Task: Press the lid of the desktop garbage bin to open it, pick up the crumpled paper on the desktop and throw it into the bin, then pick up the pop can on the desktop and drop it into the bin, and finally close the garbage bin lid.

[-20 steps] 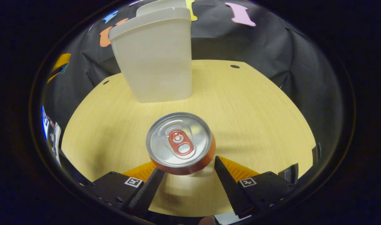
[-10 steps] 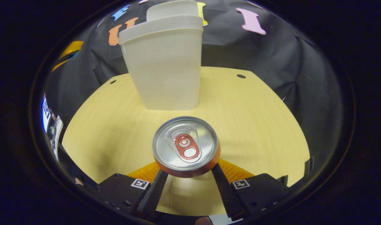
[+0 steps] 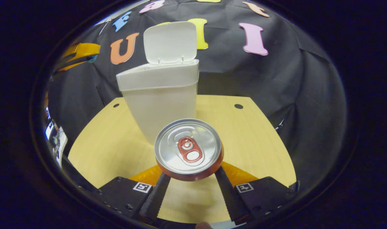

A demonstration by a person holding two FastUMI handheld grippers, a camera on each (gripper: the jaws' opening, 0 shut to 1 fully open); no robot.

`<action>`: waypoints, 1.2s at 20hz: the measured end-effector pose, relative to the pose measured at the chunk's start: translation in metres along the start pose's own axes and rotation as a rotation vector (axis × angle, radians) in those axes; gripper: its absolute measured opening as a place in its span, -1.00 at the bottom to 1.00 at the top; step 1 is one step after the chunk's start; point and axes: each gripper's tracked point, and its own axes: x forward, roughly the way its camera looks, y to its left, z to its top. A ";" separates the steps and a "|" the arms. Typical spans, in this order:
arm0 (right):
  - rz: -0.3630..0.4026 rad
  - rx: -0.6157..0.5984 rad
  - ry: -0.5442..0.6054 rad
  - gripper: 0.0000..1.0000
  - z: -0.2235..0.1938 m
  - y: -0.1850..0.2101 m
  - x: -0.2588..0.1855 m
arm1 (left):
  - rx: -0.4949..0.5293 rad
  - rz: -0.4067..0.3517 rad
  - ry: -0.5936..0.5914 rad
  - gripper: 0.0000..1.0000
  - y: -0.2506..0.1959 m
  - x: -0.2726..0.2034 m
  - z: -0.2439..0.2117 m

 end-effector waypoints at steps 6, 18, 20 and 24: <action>-0.041 0.041 -0.072 0.61 0.038 -0.023 -0.014 | 0.009 -0.048 -0.054 -0.36 -0.025 0.042 0.036; -0.101 0.068 -0.088 0.62 0.049 -0.063 -0.030 | -0.011 -0.085 0.012 -0.10 -0.052 0.099 0.011; -0.102 0.054 -0.088 0.60 0.050 -0.061 -0.031 | 0.012 -0.095 0.042 0.22 -0.054 0.101 0.002; -0.100 0.035 -0.104 0.61 0.055 -0.056 -0.034 | 0.004 -0.101 0.061 0.70 -0.053 0.101 -0.003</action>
